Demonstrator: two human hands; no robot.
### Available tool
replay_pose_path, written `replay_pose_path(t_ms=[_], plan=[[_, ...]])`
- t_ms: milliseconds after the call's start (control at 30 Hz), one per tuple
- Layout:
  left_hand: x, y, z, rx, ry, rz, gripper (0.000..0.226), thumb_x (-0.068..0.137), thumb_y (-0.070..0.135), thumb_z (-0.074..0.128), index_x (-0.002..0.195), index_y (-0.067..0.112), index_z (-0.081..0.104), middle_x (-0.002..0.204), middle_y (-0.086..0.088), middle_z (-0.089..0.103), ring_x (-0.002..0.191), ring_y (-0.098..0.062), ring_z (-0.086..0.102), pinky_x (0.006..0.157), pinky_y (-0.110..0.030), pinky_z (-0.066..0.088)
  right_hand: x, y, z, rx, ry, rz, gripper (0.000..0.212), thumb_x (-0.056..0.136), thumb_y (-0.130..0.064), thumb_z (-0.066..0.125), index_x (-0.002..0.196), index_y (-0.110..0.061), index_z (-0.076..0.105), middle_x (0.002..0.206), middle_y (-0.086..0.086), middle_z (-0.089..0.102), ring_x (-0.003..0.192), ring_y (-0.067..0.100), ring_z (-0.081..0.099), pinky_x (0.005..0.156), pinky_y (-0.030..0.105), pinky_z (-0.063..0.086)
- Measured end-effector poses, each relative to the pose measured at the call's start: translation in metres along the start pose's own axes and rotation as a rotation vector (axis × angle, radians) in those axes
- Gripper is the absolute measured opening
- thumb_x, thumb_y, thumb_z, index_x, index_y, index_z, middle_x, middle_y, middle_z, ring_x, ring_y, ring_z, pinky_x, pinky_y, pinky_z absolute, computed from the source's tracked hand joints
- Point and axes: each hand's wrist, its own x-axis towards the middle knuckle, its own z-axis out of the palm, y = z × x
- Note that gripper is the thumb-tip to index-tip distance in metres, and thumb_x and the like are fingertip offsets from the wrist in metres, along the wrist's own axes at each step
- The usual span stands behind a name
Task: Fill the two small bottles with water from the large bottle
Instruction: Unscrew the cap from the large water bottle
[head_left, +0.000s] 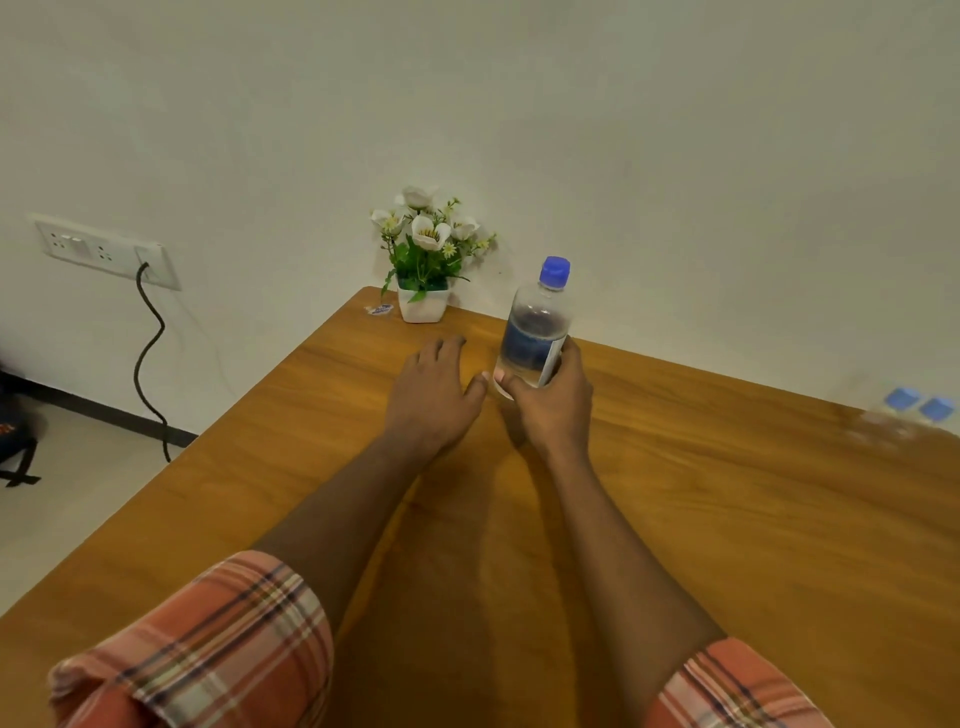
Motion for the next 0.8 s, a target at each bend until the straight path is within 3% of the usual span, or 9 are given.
replay_pose_path(t_ms=[300, 667, 800], plan=[[-0.069, 0.026, -0.004, -0.062, -0.012, 0.018, 0.058, 0.093, 0.047, 0.045, 0.144, 0.022, 0.030, 0.148, -0.006, 0.037, 0.131, -0.025, 0.040, 0.102, -0.041, 0.043, -0.074, -0.009, -0.045, 0.002, 0.035, 0.009, 0.073, 0.071, -0.037, 0.084, 0.132, -0.028, 0.046, 0.124, -0.009, 0.062, 0.105, 0.010, 0.061, 0.080, 0.019, 0.051], [-0.130, 0.047, -0.008, -0.076, -0.022, 0.042, 0.057, 0.093, 0.045, 0.047, 0.143, 0.022, 0.031, 0.148, -0.005, 0.036, 0.131, -0.024, 0.039, 0.099, -0.038, 0.042, -0.139, -0.008, -0.082, 0.002, 0.048, 0.017, 0.073, 0.071, -0.038, 0.084, 0.132, -0.030, 0.046, 0.123, -0.010, 0.062, 0.107, 0.011, 0.062, 0.085, 0.028, 0.056], [-0.142, 0.051, -0.011, -0.073, -0.019, 0.040, 0.058, 0.093, 0.045, 0.047, 0.144, 0.023, 0.030, 0.148, -0.005, 0.036, 0.132, -0.024, 0.038, 0.100, -0.039, 0.041, -0.152, -0.010, -0.088, -0.008, 0.050, 0.015, 0.074, 0.071, -0.038, 0.084, 0.134, -0.030, 0.045, 0.124, -0.011, 0.062, 0.107, 0.009, 0.061, 0.085, 0.026, 0.056]])
